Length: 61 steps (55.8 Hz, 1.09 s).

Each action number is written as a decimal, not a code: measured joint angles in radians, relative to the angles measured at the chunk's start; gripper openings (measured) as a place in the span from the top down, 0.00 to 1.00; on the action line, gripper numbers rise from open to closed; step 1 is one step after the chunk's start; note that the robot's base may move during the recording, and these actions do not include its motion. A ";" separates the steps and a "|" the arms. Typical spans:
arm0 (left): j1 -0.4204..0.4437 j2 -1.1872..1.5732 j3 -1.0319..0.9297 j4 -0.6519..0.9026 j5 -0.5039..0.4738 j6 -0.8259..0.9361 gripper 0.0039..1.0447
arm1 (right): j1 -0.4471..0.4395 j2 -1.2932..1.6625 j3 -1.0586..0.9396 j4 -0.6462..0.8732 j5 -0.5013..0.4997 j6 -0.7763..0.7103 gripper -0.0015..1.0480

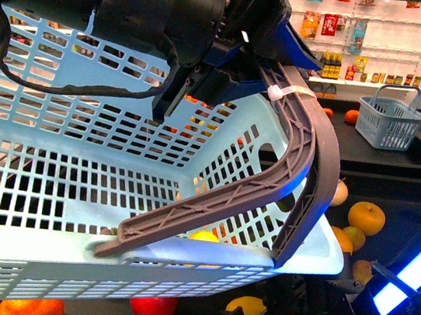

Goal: Pick lemon from shelf

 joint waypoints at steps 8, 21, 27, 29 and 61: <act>0.000 0.000 0.000 0.000 0.000 0.000 0.92 | -0.002 0.002 0.006 -0.034 0.003 -0.011 0.02; 0.000 0.000 0.000 0.000 0.000 0.000 0.92 | -0.022 0.007 0.017 -0.100 0.013 -0.074 0.02; 0.000 0.000 0.000 0.000 0.000 0.000 0.92 | -0.032 0.008 0.017 -0.111 0.042 -0.122 0.02; 0.000 0.000 0.000 0.000 0.000 0.000 0.92 | -0.033 0.009 0.016 -0.118 0.061 -0.163 0.02; -0.001 0.000 0.000 0.000 -0.002 0.003 0.92 | -0.052 0.023 -0.043 -0.054 0.018 -0.182 0.32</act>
